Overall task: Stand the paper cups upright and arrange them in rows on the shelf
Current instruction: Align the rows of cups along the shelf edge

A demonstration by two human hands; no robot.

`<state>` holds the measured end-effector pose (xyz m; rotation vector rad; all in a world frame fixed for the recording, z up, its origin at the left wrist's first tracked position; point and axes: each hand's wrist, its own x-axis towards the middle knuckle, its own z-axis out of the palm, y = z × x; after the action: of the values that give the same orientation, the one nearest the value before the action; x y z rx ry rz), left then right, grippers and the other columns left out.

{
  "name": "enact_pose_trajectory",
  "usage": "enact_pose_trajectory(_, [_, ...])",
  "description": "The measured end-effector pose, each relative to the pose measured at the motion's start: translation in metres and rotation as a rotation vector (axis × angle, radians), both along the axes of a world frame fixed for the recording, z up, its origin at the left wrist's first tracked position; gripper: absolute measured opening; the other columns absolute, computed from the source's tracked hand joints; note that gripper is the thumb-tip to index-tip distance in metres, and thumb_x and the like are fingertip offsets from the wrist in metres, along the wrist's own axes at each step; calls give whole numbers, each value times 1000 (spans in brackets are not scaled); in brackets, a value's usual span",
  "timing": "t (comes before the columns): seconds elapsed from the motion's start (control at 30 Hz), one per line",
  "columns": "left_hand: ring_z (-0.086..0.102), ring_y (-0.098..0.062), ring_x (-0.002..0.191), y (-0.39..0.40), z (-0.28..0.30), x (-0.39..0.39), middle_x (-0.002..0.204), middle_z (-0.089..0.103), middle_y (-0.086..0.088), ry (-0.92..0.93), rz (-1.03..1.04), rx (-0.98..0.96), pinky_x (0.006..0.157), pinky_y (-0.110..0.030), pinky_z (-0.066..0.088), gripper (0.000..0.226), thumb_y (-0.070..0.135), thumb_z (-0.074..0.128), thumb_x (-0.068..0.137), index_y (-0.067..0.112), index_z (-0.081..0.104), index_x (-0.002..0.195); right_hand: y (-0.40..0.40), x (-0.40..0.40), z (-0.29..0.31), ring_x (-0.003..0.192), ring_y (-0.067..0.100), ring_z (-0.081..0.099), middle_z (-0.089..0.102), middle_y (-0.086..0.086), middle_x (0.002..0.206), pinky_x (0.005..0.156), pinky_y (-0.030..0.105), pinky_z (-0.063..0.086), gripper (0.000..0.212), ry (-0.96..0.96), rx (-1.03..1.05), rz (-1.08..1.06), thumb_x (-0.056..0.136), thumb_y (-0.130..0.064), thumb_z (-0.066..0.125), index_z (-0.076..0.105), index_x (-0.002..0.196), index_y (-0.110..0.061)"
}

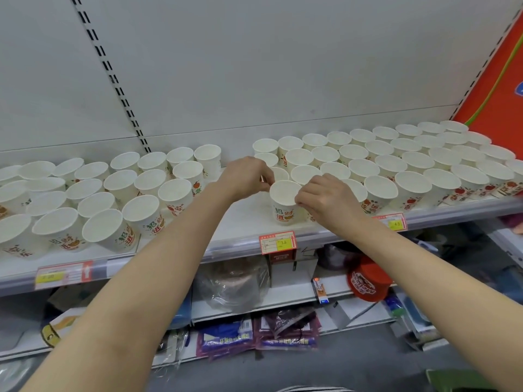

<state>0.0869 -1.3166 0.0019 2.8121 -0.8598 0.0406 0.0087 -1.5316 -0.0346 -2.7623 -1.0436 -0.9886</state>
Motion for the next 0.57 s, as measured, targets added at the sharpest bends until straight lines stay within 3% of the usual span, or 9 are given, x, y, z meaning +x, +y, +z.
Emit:
enact_pose_trajectory(0.27, [61, -13, 91, -2, -1, 3, 93, 69, 9, -12, -14, -8, 75, -34, 52, 10, 29, 69, 85, 31, 75, 93, 1, -2, 0, 75, 26, 55, 64, 2, 77, 60, 35, 43, 5, 161, -19, 46, 81, -19, 67, 66, 82, -14])
enact_pose_trajectory(0.37, [61, -11, 91, 1, -4, 3, 99, 68, 9, -2, -21, -61, 77, -36, 52, 15, 33, 73, 82, 30, 73, 97, 5, -4, 4, 83, 23, 54, 66, -3, 84, 68, 32, 39, 24, 196, 18, 47, 76, -33, 75, 70, 92, -17])
enact_pose_trajectory(0.5, [62, -8, 95, 12, -8, 7, 112, 66, 9, 106, 70, -453, 86, -29, 50, 27, 29, 77, 81, 26, 71, 107, 11, -2, -1, 81, 22, 53, 66, -5, 80, 68, 31, 34, 15, 212, 36, 66, 78, -32, 74, 70, 85, -19])
enact_pose_trajectory(0.57, [61, -8, 105, 17, -11, 10, 125, 63, 7, 136, 169, -545, 93, -27, 47, 33, 30, 69, 89, 23, 66, 121, 12, 0, -4, 78, 22, 52, 65, -7, 75, 67, 31, 32, 9, 231, 26, 72, 82, -28, 69, 69, 80, -19])
